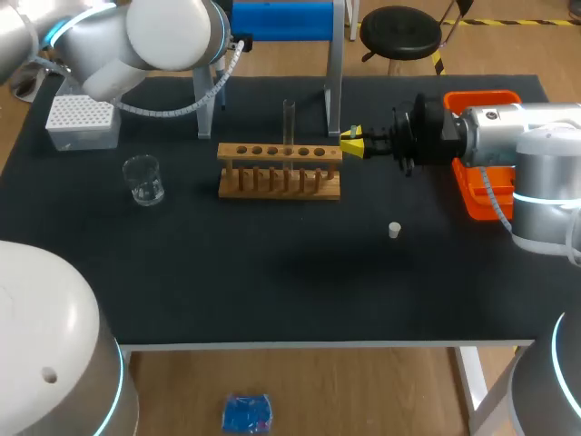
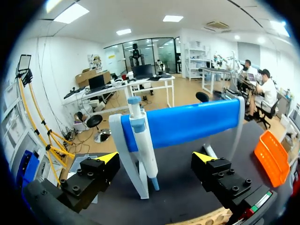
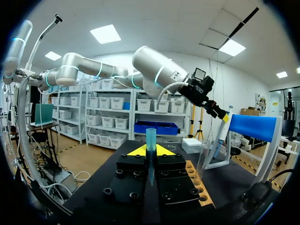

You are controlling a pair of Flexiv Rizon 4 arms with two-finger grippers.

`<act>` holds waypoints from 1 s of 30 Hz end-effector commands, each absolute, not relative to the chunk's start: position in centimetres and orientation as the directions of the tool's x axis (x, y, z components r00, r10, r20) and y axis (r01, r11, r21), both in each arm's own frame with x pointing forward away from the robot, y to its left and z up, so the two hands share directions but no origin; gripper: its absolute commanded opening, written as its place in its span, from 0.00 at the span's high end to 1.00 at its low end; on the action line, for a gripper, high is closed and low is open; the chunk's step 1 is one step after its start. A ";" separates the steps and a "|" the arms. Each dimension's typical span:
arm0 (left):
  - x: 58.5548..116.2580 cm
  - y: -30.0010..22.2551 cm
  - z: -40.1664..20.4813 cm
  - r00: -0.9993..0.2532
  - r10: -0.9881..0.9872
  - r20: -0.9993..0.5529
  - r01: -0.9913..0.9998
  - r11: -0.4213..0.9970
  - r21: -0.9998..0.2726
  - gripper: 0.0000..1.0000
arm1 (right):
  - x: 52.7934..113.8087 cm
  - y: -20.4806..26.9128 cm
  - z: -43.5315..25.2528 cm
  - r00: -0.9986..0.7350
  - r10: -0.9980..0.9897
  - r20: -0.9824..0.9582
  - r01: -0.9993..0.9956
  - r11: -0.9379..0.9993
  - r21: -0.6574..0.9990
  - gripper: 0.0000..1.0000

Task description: Invert the test tube, pick up the pipette, mount the tip to pipette, aspirate from beaker and dispense into the tube, eject the tip, return the pipette, and cap with the stopper.

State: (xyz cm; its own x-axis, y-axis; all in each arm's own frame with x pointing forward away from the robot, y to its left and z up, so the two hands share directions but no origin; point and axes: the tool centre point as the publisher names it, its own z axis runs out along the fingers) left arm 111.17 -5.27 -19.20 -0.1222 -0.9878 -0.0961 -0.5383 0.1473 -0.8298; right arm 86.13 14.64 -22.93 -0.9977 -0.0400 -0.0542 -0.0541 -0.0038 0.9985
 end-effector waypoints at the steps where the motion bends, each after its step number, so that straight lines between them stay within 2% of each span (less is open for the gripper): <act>1: 111.8 -5.4 -19.2 -0.100 -0.991 -0.091 -0.530 0.131 -0.838 0.00 | 86.1 14.6 -22.9 -0.998 -0.040 -0.055 -0.055 -0.003 0.999 1.00; 27: 115.3 -5.1 -19.8 -0.044 -0.998 -0.037 -0.454 0.053 -0.890 0.00 | 86.1 14.6 -22.9 -0.998 -0.040 -0.055 -0.055 -0.003 0.999 1.00; 28: 115.4 -5.1 -19.8 -0.043 -0.998 -0.036 -0.453 0.052 -0.890 0.04 | 86.1 14.6 -22.9 -0.998 -0.040 -0.055 -0.055 -0.003 0.999 1.00; 30: 115.5 -5.1 -19.9 -0.041 -0.999 -0.032 -0.451 0.047 -0.891 0.02 | 86.1 14.6 -22.9 -0.998 -0.040 -0.055 -0.055 -0.003 0.999 1.00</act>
State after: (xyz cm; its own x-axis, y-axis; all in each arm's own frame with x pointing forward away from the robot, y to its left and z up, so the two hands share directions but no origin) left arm 115.03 -4.96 -19.66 -0.0416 -0.9985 -0.0356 -0.4521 0.0506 -0.8905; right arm 86.13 14.64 -22.93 -0.9977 -0.0400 -0.0542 -0.0541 -0.0038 0.9985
